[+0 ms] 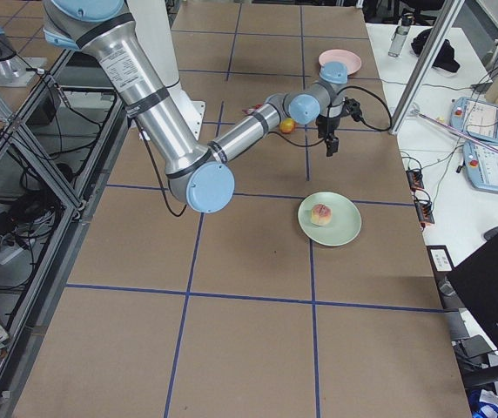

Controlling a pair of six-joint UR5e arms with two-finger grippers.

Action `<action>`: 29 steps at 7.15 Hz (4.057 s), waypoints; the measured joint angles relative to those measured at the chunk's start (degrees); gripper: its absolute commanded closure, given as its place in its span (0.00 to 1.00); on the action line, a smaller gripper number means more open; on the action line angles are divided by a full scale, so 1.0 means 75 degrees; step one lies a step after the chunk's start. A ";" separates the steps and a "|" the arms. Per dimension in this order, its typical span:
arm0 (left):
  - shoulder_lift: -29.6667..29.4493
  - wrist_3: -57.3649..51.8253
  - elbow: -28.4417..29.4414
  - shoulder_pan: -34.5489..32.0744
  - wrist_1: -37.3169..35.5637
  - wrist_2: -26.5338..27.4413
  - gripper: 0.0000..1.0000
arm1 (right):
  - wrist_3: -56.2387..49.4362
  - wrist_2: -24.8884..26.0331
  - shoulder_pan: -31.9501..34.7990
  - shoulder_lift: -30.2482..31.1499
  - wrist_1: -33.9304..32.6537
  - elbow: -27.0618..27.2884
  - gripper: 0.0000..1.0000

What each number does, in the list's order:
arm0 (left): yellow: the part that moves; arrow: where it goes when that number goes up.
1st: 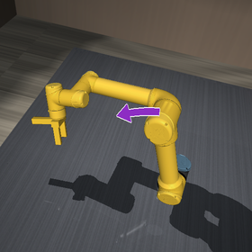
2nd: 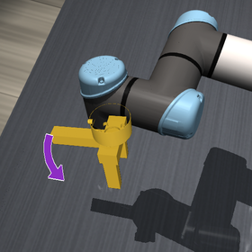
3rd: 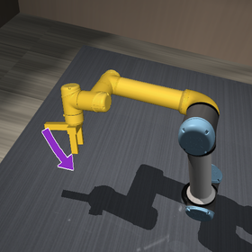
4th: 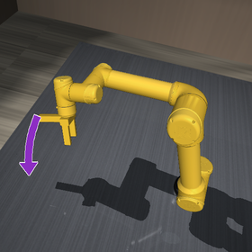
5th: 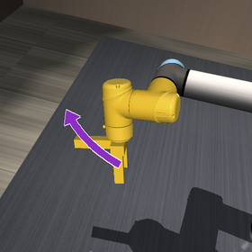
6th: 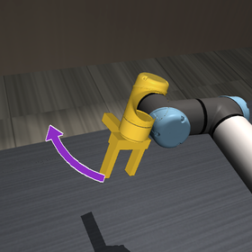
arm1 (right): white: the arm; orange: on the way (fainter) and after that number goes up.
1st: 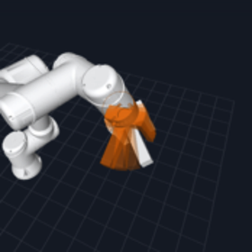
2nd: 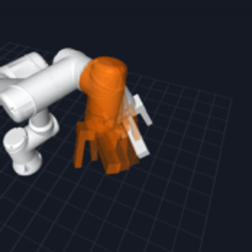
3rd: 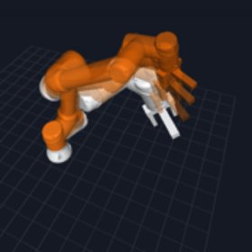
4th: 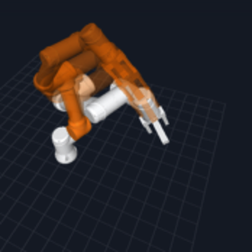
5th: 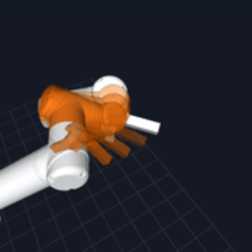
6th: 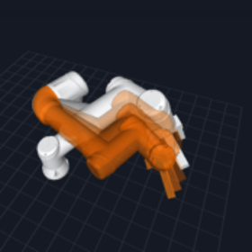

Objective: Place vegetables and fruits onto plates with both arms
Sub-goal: 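Move the right gripper back to the pear and grasp it, then carry the pear to the green plate and release it beside the peach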

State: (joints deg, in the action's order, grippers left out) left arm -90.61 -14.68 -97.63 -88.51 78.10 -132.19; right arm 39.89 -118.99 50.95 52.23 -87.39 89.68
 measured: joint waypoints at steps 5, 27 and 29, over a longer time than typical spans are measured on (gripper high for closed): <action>0.0000 0.0000 0.0009 0.0000 -0.0008 0.0000 0.00 | 0.2829 0.2271 -0.2418 -0.1986 -0.0089 -0.1264 0.00; 0.0035 -0.0002 0.0009 0.0005 -0.0008 0.0000 0.00 | -0.3926 -0.0260 0.1650 0.0670 0.1451 -0.2799 0.00; 0.0033 -0.0021 -0.0055 0.0002 -0.0008 0.0040 0.00 | -0.4058 -0.0553 0.2124 0.0654 0.1280 -0.2803 0.00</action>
State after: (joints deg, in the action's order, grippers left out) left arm -90.37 -14.84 -98.04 -88.49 78.05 -131.88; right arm 9.45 -123.14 66.88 57.14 -77.79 68.65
